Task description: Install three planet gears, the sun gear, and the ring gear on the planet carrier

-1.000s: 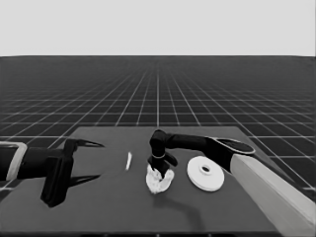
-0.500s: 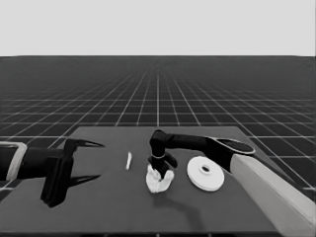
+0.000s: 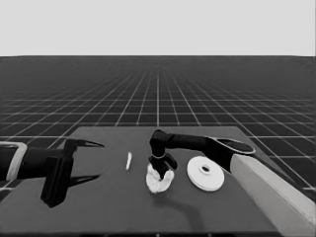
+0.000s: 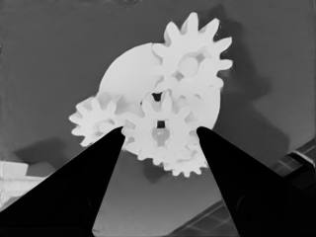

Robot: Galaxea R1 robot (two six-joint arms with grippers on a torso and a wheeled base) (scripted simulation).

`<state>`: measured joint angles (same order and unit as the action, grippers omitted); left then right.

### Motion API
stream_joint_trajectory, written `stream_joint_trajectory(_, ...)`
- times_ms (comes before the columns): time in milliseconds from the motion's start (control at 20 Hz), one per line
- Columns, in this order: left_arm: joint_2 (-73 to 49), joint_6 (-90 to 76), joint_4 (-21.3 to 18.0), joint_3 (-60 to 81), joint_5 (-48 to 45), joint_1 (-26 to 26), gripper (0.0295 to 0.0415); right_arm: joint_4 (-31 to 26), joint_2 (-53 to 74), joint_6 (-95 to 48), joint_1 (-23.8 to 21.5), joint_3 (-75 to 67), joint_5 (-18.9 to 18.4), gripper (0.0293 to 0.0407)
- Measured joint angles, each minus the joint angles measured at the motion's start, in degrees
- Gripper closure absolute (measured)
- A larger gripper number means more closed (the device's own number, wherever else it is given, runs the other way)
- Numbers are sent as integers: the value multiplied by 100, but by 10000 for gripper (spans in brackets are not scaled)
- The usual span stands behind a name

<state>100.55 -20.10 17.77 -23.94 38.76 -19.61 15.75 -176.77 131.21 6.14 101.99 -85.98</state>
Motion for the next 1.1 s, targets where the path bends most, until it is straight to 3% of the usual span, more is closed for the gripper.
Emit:
stream_joint_trajectory(300,0,0,0,0,0,0,326,0,0,360,0,0,0,390)
stream_joint_trajectory(400,0,0,0,0,0,0,326,0,0,417,0,0,0,331)
stream_joint_trajectory(450,0,0,0,0,0,0,326,0,0,429,-1,0,0,320)
stream_joint_trajectory(800,0,0,0,0,0,0,326,1,0,445,-1,0,1,315)
stream_joint_trajectory(850,0,0,0,0,0,0,326,-246,52,-1805,-279,-222,-151,307)
stream_joint_trajectory(900,0,0,0,0,0,0,326,-402,69,-3222,-497,-326,-209,309)
stream_joint_trajectory(1000,0,0,0,0,0,0,326,-565,84,-4570,-693,-394,-227,314)
stream_joint_trajectory(1100,0,0,0,0,0,0,326,-628,91,-5045,-756,-409,-224,315)
